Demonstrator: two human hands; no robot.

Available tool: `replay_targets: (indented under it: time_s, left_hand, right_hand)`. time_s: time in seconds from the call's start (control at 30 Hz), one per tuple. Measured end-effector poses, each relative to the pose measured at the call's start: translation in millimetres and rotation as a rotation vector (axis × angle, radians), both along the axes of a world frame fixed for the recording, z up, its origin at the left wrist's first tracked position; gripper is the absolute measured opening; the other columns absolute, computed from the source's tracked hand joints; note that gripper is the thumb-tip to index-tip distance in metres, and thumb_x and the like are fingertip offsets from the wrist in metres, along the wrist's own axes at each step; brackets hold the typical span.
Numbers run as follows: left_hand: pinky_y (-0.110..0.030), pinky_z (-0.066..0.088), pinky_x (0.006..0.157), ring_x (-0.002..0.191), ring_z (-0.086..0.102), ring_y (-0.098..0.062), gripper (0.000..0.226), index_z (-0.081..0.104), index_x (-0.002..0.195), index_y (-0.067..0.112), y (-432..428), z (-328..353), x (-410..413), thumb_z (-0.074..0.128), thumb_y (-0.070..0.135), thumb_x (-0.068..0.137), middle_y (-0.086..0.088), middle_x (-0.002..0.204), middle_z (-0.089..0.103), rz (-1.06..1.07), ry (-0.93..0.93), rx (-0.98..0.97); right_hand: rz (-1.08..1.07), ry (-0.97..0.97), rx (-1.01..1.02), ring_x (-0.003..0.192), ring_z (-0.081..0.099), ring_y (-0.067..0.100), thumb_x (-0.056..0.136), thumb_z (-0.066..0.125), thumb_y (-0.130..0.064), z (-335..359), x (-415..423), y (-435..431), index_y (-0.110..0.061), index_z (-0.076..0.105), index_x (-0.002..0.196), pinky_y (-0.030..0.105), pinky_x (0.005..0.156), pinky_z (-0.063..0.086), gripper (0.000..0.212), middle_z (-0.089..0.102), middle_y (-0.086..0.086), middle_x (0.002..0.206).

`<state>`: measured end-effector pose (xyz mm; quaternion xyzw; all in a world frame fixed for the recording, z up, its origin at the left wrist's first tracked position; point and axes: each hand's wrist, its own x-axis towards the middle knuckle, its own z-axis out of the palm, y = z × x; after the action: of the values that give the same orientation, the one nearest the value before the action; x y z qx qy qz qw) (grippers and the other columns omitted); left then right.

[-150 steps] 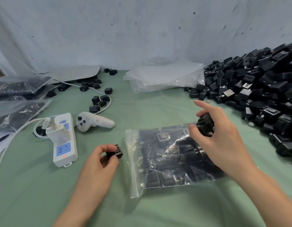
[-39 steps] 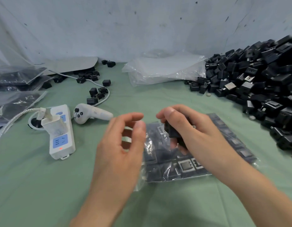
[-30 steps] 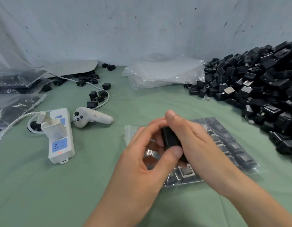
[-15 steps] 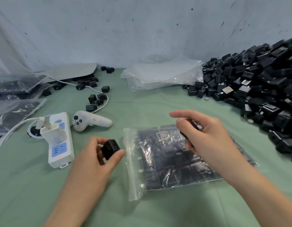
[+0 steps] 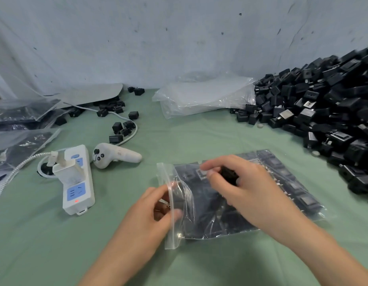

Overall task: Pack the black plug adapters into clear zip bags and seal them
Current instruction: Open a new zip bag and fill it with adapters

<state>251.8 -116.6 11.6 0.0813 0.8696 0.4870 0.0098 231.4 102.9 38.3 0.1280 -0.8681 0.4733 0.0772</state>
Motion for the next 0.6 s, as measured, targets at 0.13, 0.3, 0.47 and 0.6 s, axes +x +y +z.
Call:
replay_targets:
  time_s: [0.13,0.3,0.47,0.6]
  left_hand:
    - [-0.014,0.051,0.072,0.078,0.067,-0.008,0.045,0.067,0.115,0.037,4,4,0,0.06,-0.001,0.093,0.006,0.094,0.073,-0.031,-0.078,0.136]
    - [-0.021,0.059,0.067,0.076,0.074,-0.02,0.032,0.054,0.123,0.021,-1,9,-4,0.049,-0.001,0.1,-0.004,0.092,0.078,0.163,-0.224,0.466]
    - [-0.025,0.06,0.068,0.081,0.075,-0.023,0.059,0.053,0.125,0.02,6,11,-1,0.07,0.037,0.071,-0.008,0.094,0.077,0.145,-0.281,0.537]
    - [-0.02,0.057,0.065,0.079,0.075,-0.019,0.027,0.071,0.1,0.019,13,4,0,0.074,0.032,0.077,-0.008,0.085,0.077,0.159,-0.315,0.485]
  right_hand:
    - [0.02,0.108,0.304,0.094,0.056,-0.003,0.089,0.047,-0.053,-4,6,-11,-0.049,0.064,0.107,0.015,0.075,0.044,0.025,0.054,-0.03,0.104]
    - [0.176,0.139,0.373,0.089,0.059,0.002,0.09,0.045,-0.054,-2,10,-9,-0.048,0.063,0.111,0.021,0.075,0.049,0.028,0.055,-0.025,0.104]
    - [0.074,0.138,0.326,0.095,0.059,-0.005,0.087,0.054,-0.051,9,-4,27,-0.049,0.068,0.102,0.015,0.078,0.047,0.02,0.058,-0.03,0.102]
    - [-0.075,0.12,0.383,0.09,0.056,-0.011,0.084,0.056,-0.058,12,-11,56,-0.054,0.066,0.093,0.009,0.069,0.041,0.015,0.061,-0.028,0.092]
